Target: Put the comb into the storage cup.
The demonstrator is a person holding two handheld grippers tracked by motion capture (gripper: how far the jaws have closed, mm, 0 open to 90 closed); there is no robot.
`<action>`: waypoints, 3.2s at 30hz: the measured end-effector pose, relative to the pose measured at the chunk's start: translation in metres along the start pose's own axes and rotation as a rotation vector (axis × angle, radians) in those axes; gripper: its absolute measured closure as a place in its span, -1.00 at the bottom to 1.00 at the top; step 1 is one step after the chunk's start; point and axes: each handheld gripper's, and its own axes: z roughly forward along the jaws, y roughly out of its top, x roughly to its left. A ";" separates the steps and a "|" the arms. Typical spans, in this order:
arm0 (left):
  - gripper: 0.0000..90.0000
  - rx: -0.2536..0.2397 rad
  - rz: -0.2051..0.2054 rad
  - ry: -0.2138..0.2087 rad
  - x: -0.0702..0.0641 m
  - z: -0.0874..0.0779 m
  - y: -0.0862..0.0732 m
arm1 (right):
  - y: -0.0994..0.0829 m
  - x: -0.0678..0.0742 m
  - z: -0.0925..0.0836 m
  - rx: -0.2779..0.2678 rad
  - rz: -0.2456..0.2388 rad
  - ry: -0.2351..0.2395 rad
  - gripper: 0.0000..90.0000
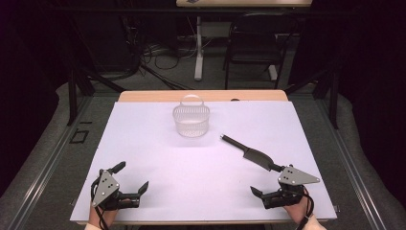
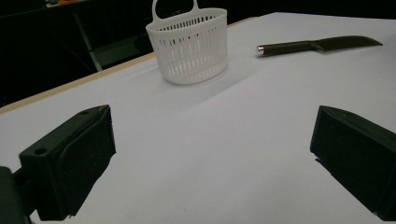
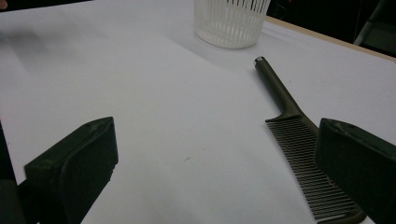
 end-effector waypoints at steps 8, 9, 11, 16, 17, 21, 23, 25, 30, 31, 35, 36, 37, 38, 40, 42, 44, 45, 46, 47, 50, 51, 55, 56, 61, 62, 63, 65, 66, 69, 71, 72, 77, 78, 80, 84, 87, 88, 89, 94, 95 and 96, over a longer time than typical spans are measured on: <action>-1.00 -0.003 0.006 -0.005 0.000 0.001 0.002 | 0.003 -0.003 0.007 0.018 0.004 -0.002 -1.00; -1.00 -0.005 0.010 -0.006 0.000 0.001 0.002 | 0.005 -0.004 0.010 0.026 0.004 -0.006 -1.00; -1.00 -0.007 0.007 -0.006 0.000 0.001 0.002 | 0.007 -0.005 0.014 0.032 0.006 0.001 -1.00; -1.00 -0.005 0.007 -0.008 0.000 0.002 0.002 | 0.014 -0.008 0.027 0.047 -0.005 0.009 -1.00; -1.00 -0.005 0.007 -0.008 0.000 0.002 0.002 | 0.014 -0.008 0.027 0.047 -0.005 0.009 -1.00; -1.00 -0.003 0.012 -0.006 0.000 0.002 0.002 | 0.020 -0.010 0.035 0.058 -0.015 0.011 -1.00; -1.00 -0.001 0.012 -0.007 0.000 0.002 0.002 | 0.022 -0.012 0.038 0.066 -0.009 0.014 -1.00; -1.00 -0.002 0.011 -0.008 0.000 0.002 0.002 | 0.022 -0.013 0.040 0.067 -0.005 0.013 -1.00; -1.00 0.002 0.011 -0.011 0.001 0.002 0.002 | 0.024 -0.017 0.046 0.080 -0.007 0.013 -1.00; -1.00 0.003 0.008 -0.014 0.001 0.002 0.002 | 0.025 -0.019 0.049 0.087 -0.008 0.010 -1.00; -1.00 0.019 0.008 -0.022 0.001 0.004 0.001 | 0.027 -0.022 0.052 0.089 -0.001 0.011 -1.00; -1.00 0.021 0.008 -0.024 0.001 0.004 0.001 | 0.027 -0.022 0.053 0.092 -0.003 0.009 -1.00; -1.00 0.022 0.007 -0.024 0.001 0.004 0.001 | 0.029 -0.024 0.056 0.098 -0.004 0.012 -1.00; -1.00 0.021 0.007 -0.022 0.001 0.004 0.001 | 0.029 -0.024 0.056 0.098 -0.004 0.012 -1.00; -1.00 0.020 0.007 -0.022 0.001 0.004 0.001 | 0.030 -0.025 0.059 0.104 -0.007 0.012 -1.00; -1.00 0.023 0.010 -0.022 0.001 0.004 0.001 | 0.031 -0.026 0.062 0.109 -0.008 0.014 -1.00; -1.00 0.023 0.011 -0.023 0.000 0.004 0.001 | 0.033 -0.027 0.065 0.112 -0.014 0.015 -1.00; -1.00 0.023 0.012 -0.021 0.000 0.003 0.001 | 0.034 -0.027 0.066 0.115 -0.012 0.015 -1.00; -1.00 0.021 0.015 -0.018 0.000 0.003 0.001 | 0.034 -0.028 0.068 0.118 -0.017 0.014 -1.00; -1.00 0.021 0.015 -0.018 0.000 0.003 0.001 | 0.036 -0.029 0.071 0.127 -0.019 0.012 -1.00; -1.00 0.022 0.012 -0.018 0.000 0.004 0.001 | 0.037 -0.031 0.074 0.129 -0.018 0.012 -1.00; -1.00 0.024 0.013 -0.018 0.001 0.004 0.001 | 0.038 -0.032 0.075 0.131 -0.017 0.011 -1.00; -1.00 0.022 0.007 -0.023 0.000 0.004 0.001 | 0.042 -0.036 0.080 0.138 -0.013 0.001 -1.00; -1.00 0.022 0.010 -0.023 0.000 0.004 0.001 | 0.042 -0.037 0.082 0.139 -0.010 0.000 -1.00; -1.00 0.018 0.009 -0.024 0.000 0.004 0.002 | 0.046 -0.043 0.091 0.164 -0.009 -0.029 -1.00; -1.00 0.018 0.009 -0.025 0.000 0.005 0.002 | 0.046 -0.043 0.091 0.164 -0.009 -0.029 -1.00; -1.00 0.019 0.010 -0.026 0.000 0.005 0.002 | 0.047 -0.044 0.092 0.163 -0.007 -0.028 -1.00; -1.00 0.019 0.011 -0.027 0.000 0.004 0.002 | 0.052 -0.048 0.098 0.166 -0.008 -0.033 -1.00; -1.00 0.017 0.011 -0.027 0.000 0.004 0.002 | 0.052 -0.048 0.098 0.166 -0.008 -0.033 -1.00; -1.00 0.016 0.011 -0.025 0.000 0.003 0.002 | 0.056 -0.050 0.104 0.169 -0.010 -0.036 -1.00; -1.00 0.012 0.009 -0.026 0.000 0.003 0.002 | 0.059 -0.051 0.109 0.172 -0.010 -0.036 -1.00; -1.00 0.013 0.011 -0.027 0.000 0.003 0.002 | 0.061 -0.052 0.111 0.175 -0.009 -0.034 -1.00; -1.00 0.010 0.008 -0.025 0.000 0.003 0.002 | 0.068 -0.057 0.120 0.180 -0.003 -0.046 -1.00; -1.00 0.010 0.010 -0.028 0.000 0.003 0.002 | 0.070 -0.059 0.124 0.178 -0.004 -0.054 -1.00; -1.00 0.009 0.011 -0.030 0.000 0.004 0.002 | 0.071 -0.060 0.126 0.185 0.001 -0.053 -1.00; -1.00 0.007 0.003 -0.028 0.001 0.003 0.002 | 0.072 -0.065 0.135 0.194 0.017 -0.052 -1.00; -1.00 0.007 0.006 -0.028 0.001 0.003 0.002 | 0.075 -0.068 0.140 0.197 0.029 -0.063 -0.98; -1.00 0.007 0.004 -0.029 0.001 0.003 0.002 | 0.076 -0.068 0.142 0.206 0.030 -0.063 -0.95; -1.00 0.006 0.007 -0.030 0.001 0.003 0.002 | 0.076 -0.069 0.144 0.210 0.025 -0.066 -0.94; -1.00 0.003 0.008 -0.031 0.001 0.003 0.002 | 0.079 -0.073 0.152 0.230 0.034 -0.082 -0.80; -1.00 0.004 0.011 -0.030 0.001 0.002 0.002 | 0.079 -0.074 0.154 0.229 0.031 -0.089 -0.75; -1.00 0.002 0.009 -0.028 0.001 0.002 0.002 | 0.080 -0.074 0.155 0.232 0.034 -0.091 -0.70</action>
